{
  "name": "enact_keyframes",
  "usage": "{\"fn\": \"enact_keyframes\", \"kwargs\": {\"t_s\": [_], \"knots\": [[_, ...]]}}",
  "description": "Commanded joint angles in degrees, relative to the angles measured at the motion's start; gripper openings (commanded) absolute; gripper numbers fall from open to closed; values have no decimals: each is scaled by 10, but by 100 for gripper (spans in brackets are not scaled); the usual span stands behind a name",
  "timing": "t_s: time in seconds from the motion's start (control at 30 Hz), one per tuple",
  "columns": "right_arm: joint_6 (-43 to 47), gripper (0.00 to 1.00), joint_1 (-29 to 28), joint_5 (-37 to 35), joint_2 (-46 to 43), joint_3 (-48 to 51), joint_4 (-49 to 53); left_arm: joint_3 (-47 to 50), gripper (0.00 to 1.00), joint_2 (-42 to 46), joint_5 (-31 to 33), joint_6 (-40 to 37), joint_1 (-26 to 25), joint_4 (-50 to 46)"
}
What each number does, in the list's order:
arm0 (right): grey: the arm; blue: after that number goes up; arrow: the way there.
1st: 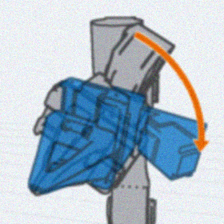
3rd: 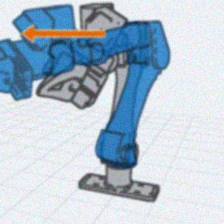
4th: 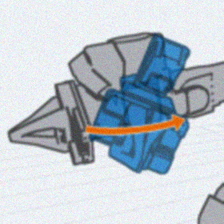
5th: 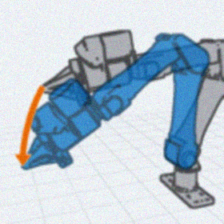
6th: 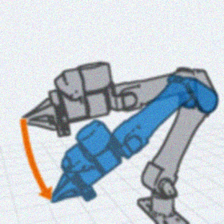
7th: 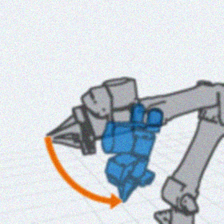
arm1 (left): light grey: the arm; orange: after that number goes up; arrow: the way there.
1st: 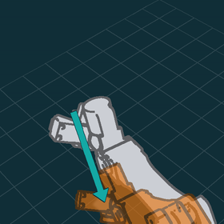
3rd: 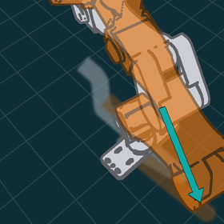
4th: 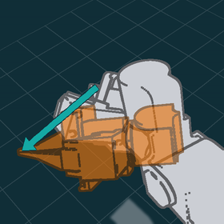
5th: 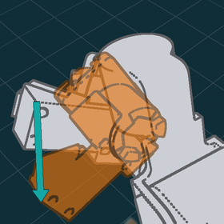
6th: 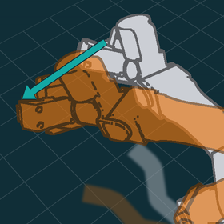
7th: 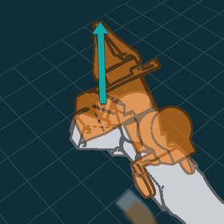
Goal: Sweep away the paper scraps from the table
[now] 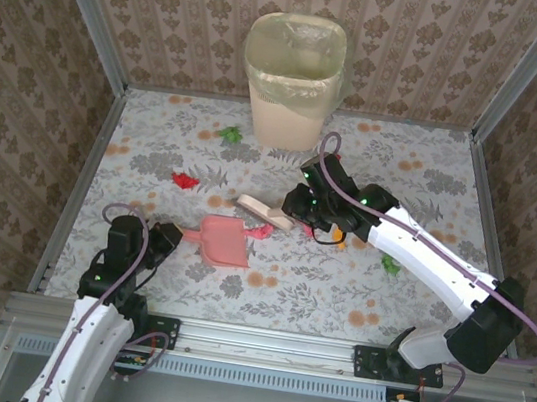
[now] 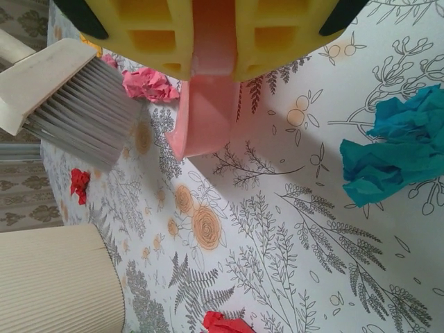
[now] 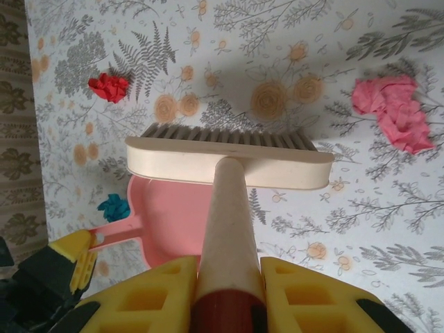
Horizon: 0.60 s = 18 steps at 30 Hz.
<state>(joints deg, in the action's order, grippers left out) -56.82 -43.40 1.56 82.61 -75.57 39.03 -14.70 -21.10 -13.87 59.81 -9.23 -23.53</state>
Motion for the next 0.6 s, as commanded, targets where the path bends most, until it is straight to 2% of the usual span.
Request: {"fn": "enact_keyframes", "kwargs": {"t_s": [0.0, 0.4, 0.57], "knots": [[-27, 0, -3, 41, -3, 9, -37, 15, 0, -7, 16, 0, 3, -2], [-46, 0, -19, 72, -9, 18, -61, 53, 0, -10, 9, 13, -1, 48], [-64, 0, -23, 107, -10, 26, -81, 71, 0, -10, 5, 32, -5, 79]]}}
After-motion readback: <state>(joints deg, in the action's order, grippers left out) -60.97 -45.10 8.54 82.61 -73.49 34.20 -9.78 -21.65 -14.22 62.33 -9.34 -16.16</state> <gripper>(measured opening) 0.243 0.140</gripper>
